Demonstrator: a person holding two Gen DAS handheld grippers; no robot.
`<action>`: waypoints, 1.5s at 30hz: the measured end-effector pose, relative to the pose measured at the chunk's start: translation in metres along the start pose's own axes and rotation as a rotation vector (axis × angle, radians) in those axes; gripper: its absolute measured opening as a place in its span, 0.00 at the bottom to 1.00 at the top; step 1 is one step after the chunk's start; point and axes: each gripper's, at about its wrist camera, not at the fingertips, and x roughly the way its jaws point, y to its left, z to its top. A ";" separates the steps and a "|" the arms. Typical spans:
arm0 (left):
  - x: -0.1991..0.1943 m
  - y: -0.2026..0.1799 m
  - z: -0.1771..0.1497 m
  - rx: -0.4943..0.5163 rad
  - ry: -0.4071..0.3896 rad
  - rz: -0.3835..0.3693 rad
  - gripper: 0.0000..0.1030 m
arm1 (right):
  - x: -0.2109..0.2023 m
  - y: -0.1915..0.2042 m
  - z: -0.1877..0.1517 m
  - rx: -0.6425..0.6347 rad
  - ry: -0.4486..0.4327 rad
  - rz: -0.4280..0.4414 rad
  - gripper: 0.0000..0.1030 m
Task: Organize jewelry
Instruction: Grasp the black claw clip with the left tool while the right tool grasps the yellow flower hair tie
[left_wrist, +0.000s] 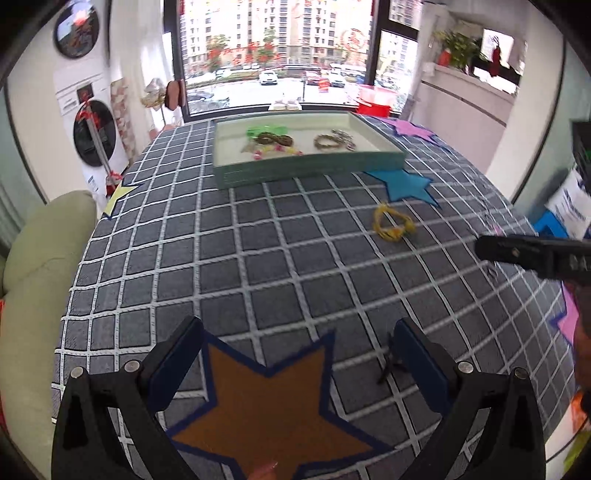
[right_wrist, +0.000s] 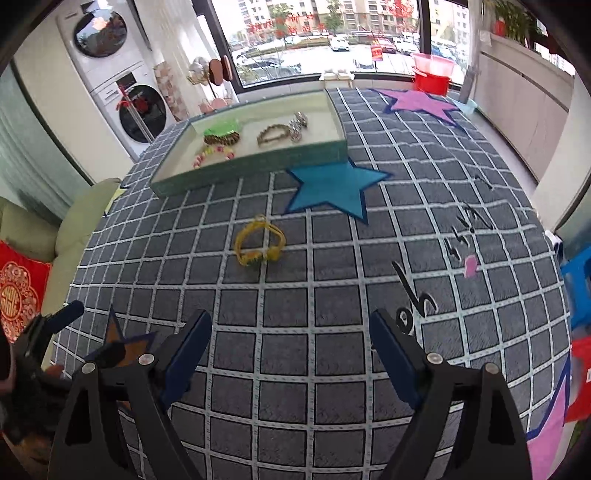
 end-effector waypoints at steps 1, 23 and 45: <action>0.000 -0.005 -0.002 0.011 0.000 -0.001 1.00 | 0.001 0.000 -0.001 -0.003 0.003 -0.005 0.87; 0.012 -0.048 -0.021 0.072 0.071 -0.088 1.00 | 0.035 0.005 0.007 -0.005 0.066 -0.003 0.87; 0.007 -0.062 -0.027 0.155 0.065 -0.100 0.60 | 0.091 0.052 0.037 -0.174 0.063 -0.076 0.66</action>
